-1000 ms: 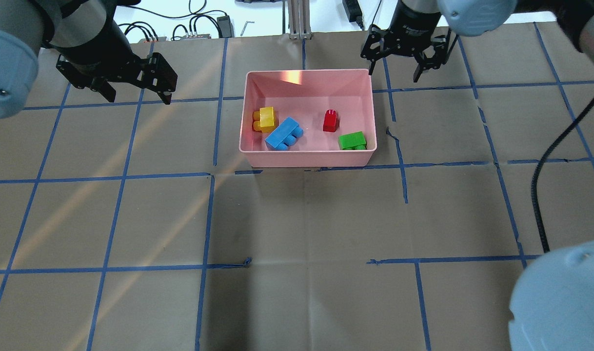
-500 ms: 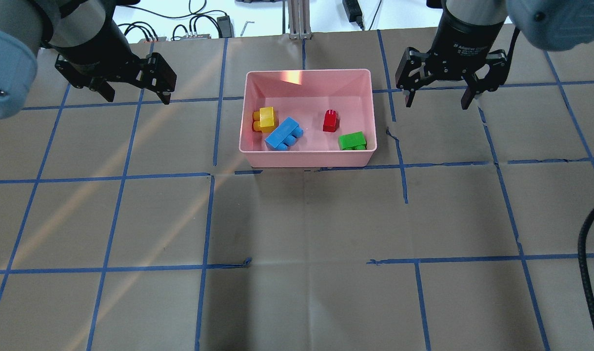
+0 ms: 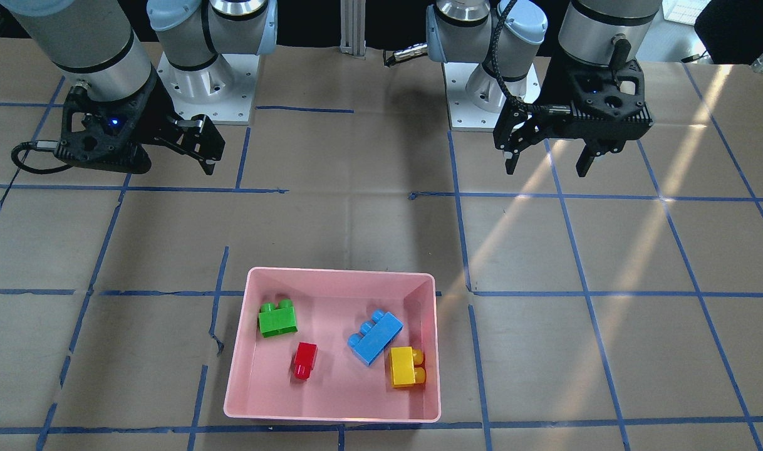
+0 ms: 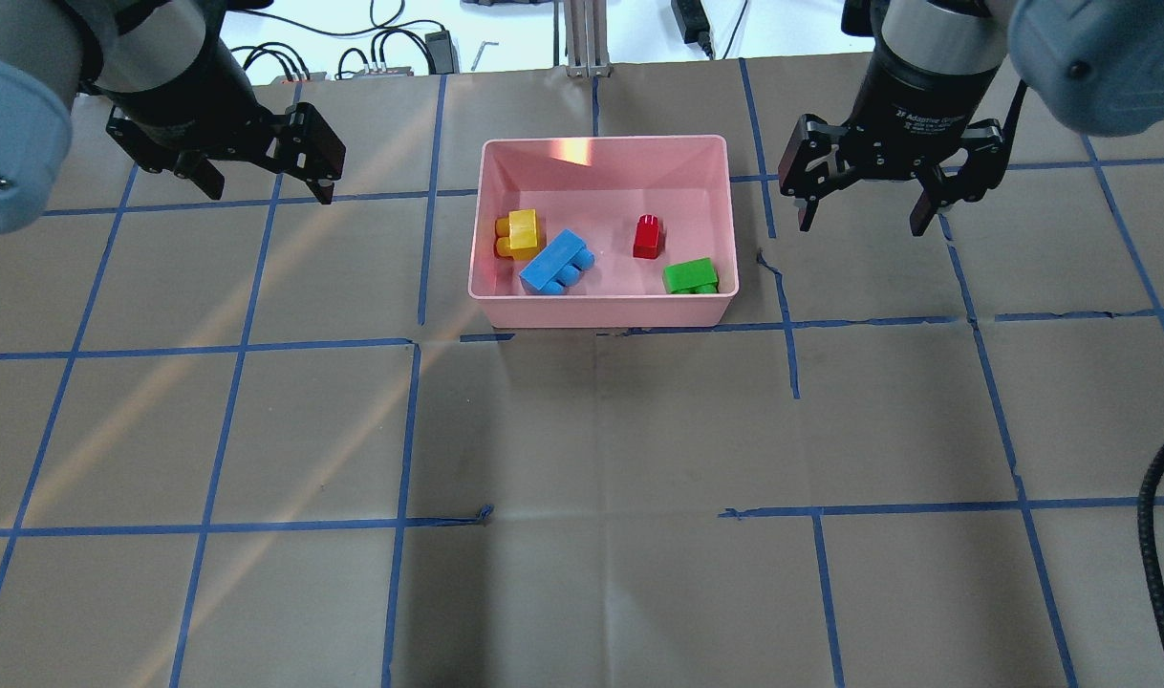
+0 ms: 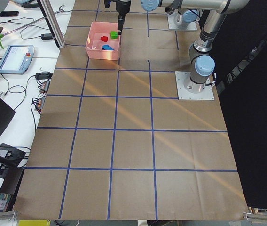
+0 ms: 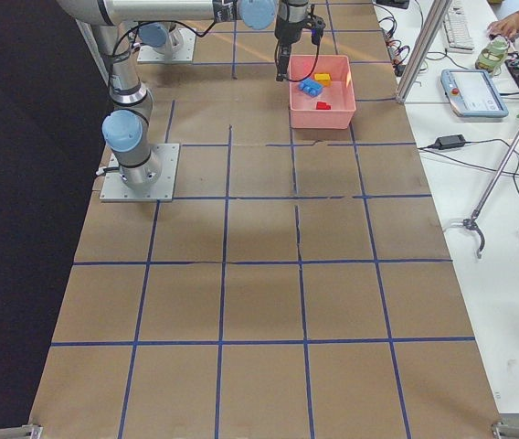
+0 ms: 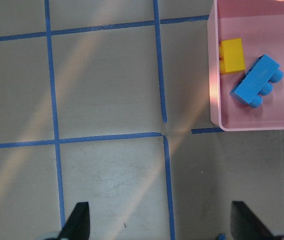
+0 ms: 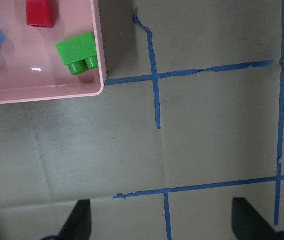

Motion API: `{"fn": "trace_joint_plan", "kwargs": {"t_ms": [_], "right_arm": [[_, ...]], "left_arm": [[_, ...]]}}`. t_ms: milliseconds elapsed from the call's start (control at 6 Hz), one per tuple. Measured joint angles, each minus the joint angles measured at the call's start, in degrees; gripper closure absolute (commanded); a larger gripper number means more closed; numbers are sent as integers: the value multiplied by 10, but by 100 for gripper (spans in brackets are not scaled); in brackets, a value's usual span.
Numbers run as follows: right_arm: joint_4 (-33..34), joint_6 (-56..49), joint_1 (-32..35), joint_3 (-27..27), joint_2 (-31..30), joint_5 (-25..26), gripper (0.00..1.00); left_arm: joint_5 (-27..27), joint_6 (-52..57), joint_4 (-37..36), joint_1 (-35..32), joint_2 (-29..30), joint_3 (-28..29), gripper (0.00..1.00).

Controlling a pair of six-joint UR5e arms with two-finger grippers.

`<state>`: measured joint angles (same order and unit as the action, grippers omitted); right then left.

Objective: Put all blocks into box

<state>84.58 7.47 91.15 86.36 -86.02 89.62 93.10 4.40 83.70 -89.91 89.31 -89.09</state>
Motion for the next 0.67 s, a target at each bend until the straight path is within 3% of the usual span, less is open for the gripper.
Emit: {"fn": "trace_joint_plan", "kwargs": {"t_ms": [667], "right_arm": [[4, 0, 0, -2, -1, 0, 1]], "left_arm": [[1, 0, 0, 0, 0, 0, 1]]}}
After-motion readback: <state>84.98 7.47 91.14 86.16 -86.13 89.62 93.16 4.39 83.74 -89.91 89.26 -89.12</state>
